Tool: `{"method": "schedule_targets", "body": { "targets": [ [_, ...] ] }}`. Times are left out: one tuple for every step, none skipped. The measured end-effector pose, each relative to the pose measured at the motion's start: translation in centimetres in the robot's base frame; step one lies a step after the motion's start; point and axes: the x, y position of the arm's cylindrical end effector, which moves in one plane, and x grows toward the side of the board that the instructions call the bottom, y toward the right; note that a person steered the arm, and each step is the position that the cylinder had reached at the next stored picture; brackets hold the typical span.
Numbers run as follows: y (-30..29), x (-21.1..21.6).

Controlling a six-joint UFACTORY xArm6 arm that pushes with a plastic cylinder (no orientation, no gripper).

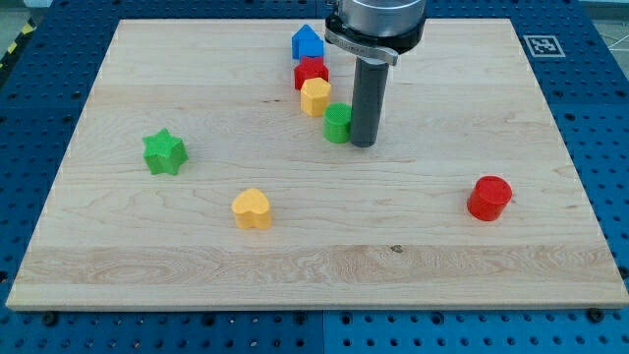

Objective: Push green circle towards yellow hexagon

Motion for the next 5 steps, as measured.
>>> {"method": "schedule_targets", "body": {
  "targets": [
    [-0.5,-0.3],
    [-0.9,-0.6],
    [-1.5,-0.8],
    [-2.2,-0.8],
    [-2.5,-0.8]
  ]
}}
